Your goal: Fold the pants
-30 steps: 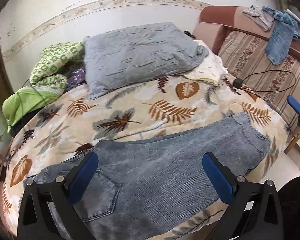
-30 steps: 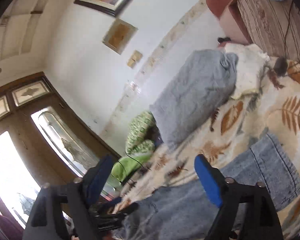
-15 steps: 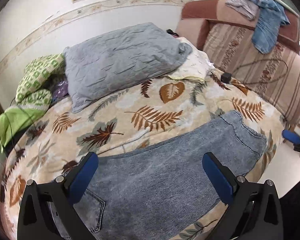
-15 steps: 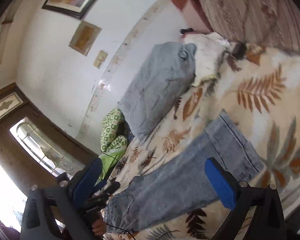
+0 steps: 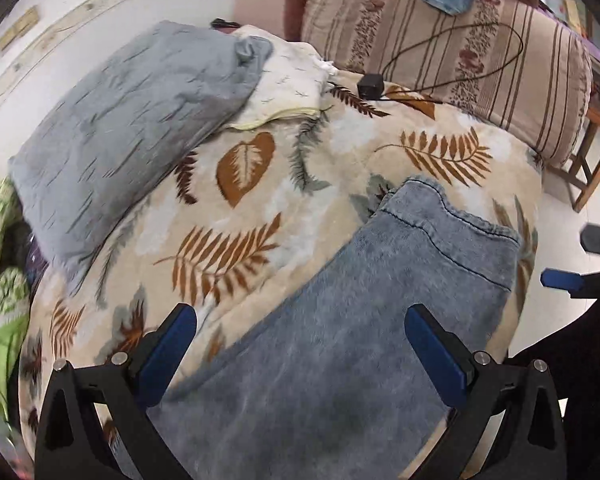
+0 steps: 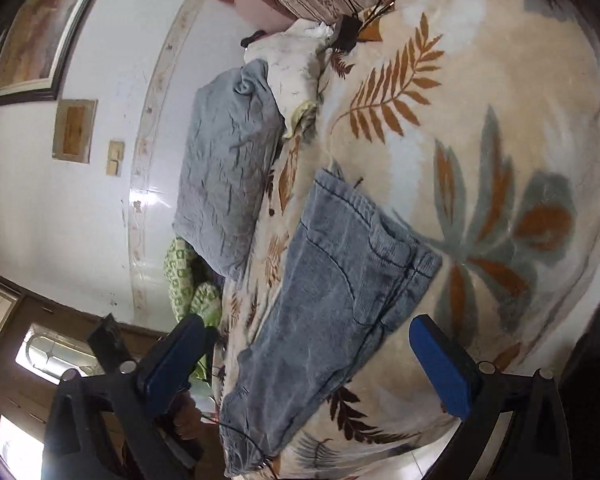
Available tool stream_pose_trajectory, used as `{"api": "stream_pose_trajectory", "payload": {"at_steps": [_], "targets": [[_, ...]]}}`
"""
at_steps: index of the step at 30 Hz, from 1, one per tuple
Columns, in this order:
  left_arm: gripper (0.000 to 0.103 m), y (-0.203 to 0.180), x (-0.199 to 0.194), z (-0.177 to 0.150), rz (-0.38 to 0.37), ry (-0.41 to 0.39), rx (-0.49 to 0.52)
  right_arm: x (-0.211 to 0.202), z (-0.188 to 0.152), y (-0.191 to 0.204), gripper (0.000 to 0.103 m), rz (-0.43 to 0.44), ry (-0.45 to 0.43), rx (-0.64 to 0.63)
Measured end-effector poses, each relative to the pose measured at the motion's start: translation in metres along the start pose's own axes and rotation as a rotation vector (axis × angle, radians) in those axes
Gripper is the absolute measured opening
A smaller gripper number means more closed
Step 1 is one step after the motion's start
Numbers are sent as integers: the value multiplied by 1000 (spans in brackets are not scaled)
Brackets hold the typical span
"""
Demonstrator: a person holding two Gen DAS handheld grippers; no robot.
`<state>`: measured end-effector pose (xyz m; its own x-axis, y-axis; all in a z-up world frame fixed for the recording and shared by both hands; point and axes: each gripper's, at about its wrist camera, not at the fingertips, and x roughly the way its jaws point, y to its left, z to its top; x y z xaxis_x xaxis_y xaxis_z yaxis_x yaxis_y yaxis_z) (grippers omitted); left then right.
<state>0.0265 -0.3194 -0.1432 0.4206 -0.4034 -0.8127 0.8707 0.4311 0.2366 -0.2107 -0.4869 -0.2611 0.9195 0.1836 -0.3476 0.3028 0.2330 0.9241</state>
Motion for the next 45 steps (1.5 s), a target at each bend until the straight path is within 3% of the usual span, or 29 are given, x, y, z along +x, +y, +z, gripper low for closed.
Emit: {"api": "stream_pose_trajectory", "payload": {"at_steps": [5, 15, 20, 23, 31, 34, 38, 45], "targets": [[103, 3, 34, 20, -56, 64, 41, 22, -1, -5, 103, 27, 63, 65], [102, -16, 85, 51, -231, 124, 49, 28, 0, -21, 103, 54, 60, 117], [78, -34, 96, 63, -314, 132, 96, 28, 3, -27, 103, 49, 40, 128], [71, -43, 102, 70, -356, 133, 119, 24, 6, -33, 103, 61, 10, 157], [71, -55, 119, 82, -467, 178, 174, 41, 4, -39, 102, 88, 51, 206], [71, -55, 133, 81, -526, 238, 157, 43, 3, -43, 102, 75, 41, 228], [70, -56, 141, 83, -552, 259, 131, 44, 3, -41, 101, 60, 31, 207], [40, -57, 140, 85, -522, 255, 136, 48, 6, -37, 84, 35, 20, 172]]}}
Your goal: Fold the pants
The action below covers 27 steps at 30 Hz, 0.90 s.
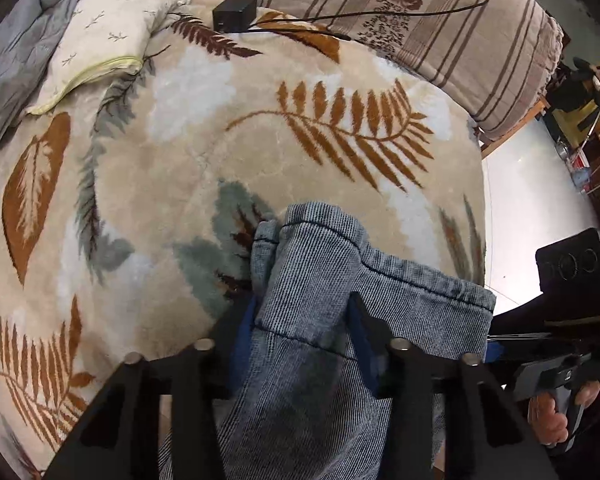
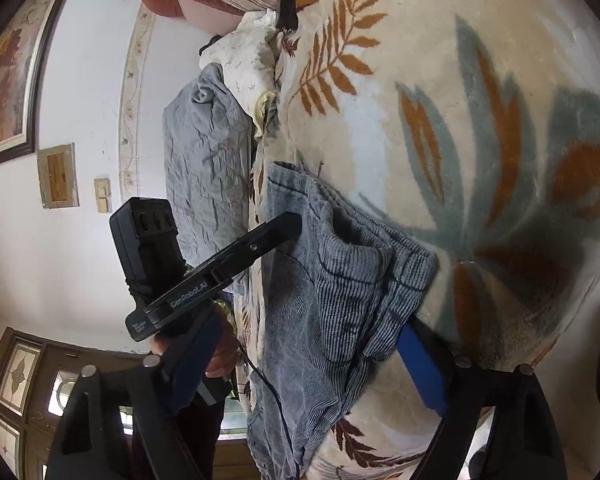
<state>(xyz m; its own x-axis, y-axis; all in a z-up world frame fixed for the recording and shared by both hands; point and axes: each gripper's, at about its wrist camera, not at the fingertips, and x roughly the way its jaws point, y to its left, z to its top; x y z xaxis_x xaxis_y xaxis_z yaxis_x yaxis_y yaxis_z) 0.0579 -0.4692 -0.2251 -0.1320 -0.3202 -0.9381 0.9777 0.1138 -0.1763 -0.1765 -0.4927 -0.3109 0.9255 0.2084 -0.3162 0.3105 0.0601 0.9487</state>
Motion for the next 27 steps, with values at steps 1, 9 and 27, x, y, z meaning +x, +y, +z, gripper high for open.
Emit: {"api": "stream_pose_trajectory", "payload": {"at_steps": [1, 9, 27], "targets": [[38, 2, -2, -1, 0, -5, -10, 2, 0, 1, 80, -6, -2, -8], [46, -1, 8, -2, 71, 14, -7, 8, 1, -5, 36, -81, -14, -32], [13, 16, -83, -40, 23, -303, -162, 23, -55, 89, 28, -92, -42, -530]]}}
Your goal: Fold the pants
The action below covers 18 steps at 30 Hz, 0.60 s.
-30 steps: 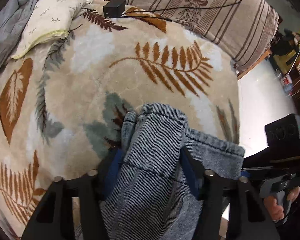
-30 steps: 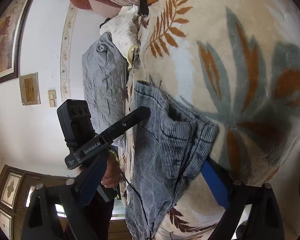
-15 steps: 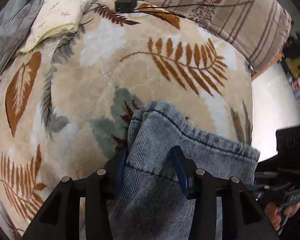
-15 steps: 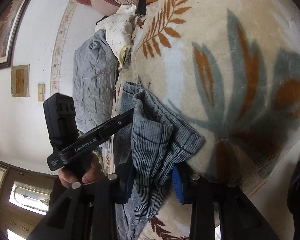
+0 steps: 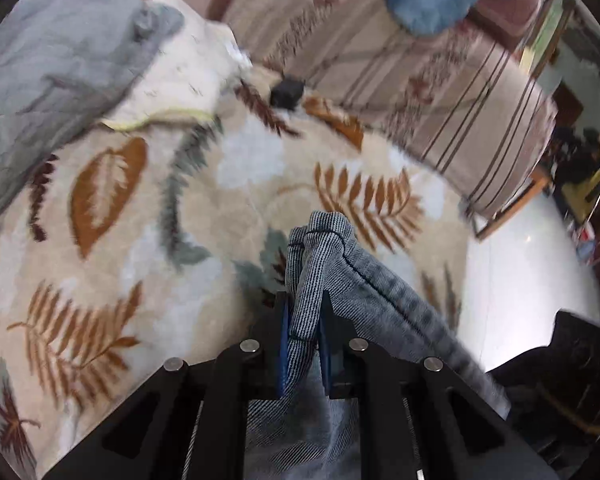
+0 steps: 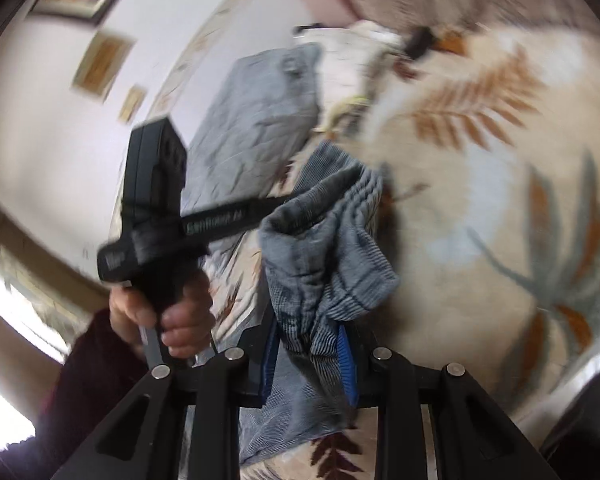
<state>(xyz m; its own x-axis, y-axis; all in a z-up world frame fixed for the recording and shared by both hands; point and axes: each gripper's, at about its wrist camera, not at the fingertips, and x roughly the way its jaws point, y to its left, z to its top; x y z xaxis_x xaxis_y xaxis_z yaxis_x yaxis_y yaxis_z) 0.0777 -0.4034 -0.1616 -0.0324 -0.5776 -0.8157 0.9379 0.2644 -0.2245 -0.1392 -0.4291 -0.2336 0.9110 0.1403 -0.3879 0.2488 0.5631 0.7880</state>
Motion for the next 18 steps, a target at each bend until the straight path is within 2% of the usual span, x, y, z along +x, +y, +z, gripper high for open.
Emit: {"api": "stream_pose_trajectory", "payload": {"at_steps": [3, 6, 11, 14, 17, 18], "targets": [[13, 13, -32, -12, -11, -62, -50, 9, -10, 29, 28, 35, 19, -87], [13, 34, -62, -36, 16, -99, -92, 21, -23, 55, 28, 88, 61, -159], [17, 80, -99, -100, 86, -104, -209, 50, -57, 93, 28, 178, 188, -252], [19, 112, -115, -148, 175, -99, -321, 87, -85, 104, 28, 222, 383, -249], [38, 145, -133, -193, 204, -111, -476, 120, -116, 105, 33, 198, 589, -219], [40, 150, -138, -203, 198, -121, -514, 125, -124, 108, 39, 170, 624, -244]]}}
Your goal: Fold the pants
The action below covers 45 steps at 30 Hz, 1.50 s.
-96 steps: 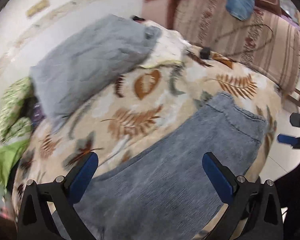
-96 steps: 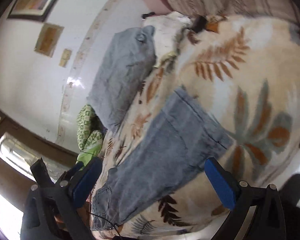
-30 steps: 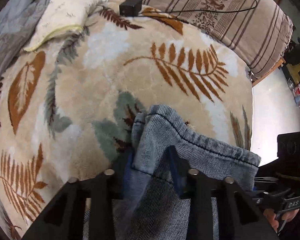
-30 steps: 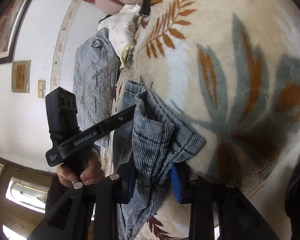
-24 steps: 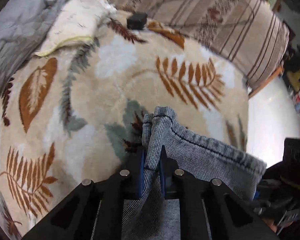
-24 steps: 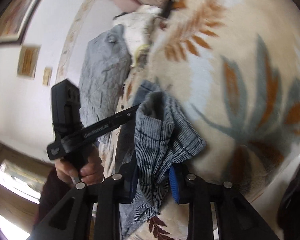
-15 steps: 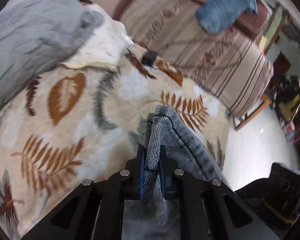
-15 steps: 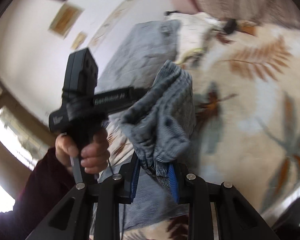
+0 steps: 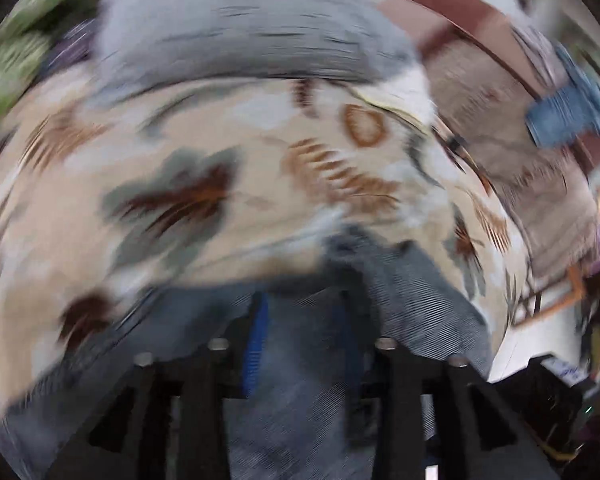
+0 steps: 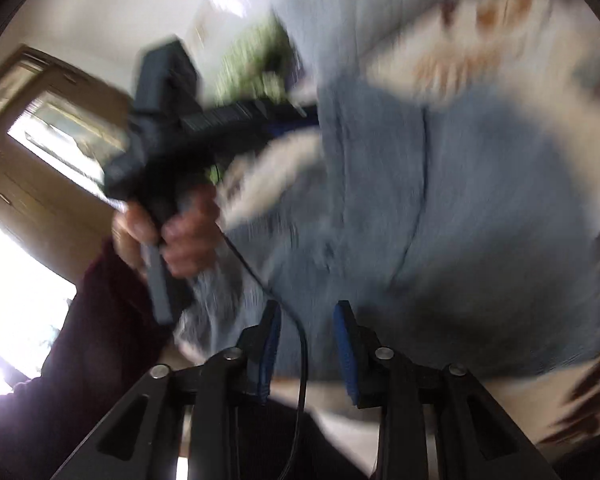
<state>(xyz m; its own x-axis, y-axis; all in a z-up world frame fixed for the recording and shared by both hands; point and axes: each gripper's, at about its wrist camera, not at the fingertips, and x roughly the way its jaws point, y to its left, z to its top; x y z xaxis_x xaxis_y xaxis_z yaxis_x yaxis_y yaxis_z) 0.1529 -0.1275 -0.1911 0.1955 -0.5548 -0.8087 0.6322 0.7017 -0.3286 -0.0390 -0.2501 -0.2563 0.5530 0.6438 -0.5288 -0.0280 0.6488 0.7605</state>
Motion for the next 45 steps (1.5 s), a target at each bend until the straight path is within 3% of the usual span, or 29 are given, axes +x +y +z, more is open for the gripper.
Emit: {"api": "stream_pose_trajectory", "payload": {"at_steps": [1, 4, 7, 11, 12, 17, 19, 21, 22, 24, 27, 31, 33, 36, 37, 39, 41, 42, 45], "targets": [[40, 12, -7, -7, -30, -7, -48, 3, 1, 4, 46, 1, 7, -22], [43, 20, -23, -18, -109, -45, -110, -15, 4, 15, 49, 82, -60, -92], [67, 8, -33, -24, -197, -78, -147, -52, 12, 13, 58, 112, -219, -103], [75, -14, -34, -38, -307, -115, -167, -98, 22, -19, 63, 118, -420, 43], [82, -19, -31, -41, -324, -116, -175, -103, 25, -30, 64, 120, -445, 103], [85, -33, -6, -41, -306, -103, -176, -100, 34, -70, 64, 101, -465, 335], [84, -39, 1, -40, -274, -87, -137, -99, 36, -78, 64, 107, -476, 385], [73, -46, 8, -41, -284, -65, -116, -102, 35, -82, 64, 94, -488, 398], [53, -51, 10, -43, -293, -45, -101, -103, 33, -83, 64, 88, -490, 399], [20, -58, 13, -43, -234, -12, -70, -106, 33, -82, 64, 86, -486, 399], [19, -59, 16, -44, -235, 40, -109, -112, 28, -85, 64, 71, -488, 394], [18, -67, -11, -47, -285, 89, -219, -120, 24, -83, 64, 62, -506, 383], [18, -72, -26, -53, -307, 78, -233, -125, 27, -79, 64, 54, -526, 361], [19, -71, -29, -68, -113, 53, -162, -126, 36, -72, 64, 47, -534, 326], [19, -59, -14, -76, -63, 107, -188, -124, 39, -70, 64, 48, -525, 319], [23, -38, 7, -86, -63, 195, -281, -119, 43, -67, 64, 50, -499, 307], [25, -21, 8, -93, -126, 194, -389, -112, 43, -64, 64, 46, -473, 296], [25, -19, 3, -92, -137, 183, -401, -108, 43, -62, 64, 48, -458, 290], [32, -21, -23, -80, -55, 100, -338, -103, 42, -57, 64, 61, -429, 262]]}}
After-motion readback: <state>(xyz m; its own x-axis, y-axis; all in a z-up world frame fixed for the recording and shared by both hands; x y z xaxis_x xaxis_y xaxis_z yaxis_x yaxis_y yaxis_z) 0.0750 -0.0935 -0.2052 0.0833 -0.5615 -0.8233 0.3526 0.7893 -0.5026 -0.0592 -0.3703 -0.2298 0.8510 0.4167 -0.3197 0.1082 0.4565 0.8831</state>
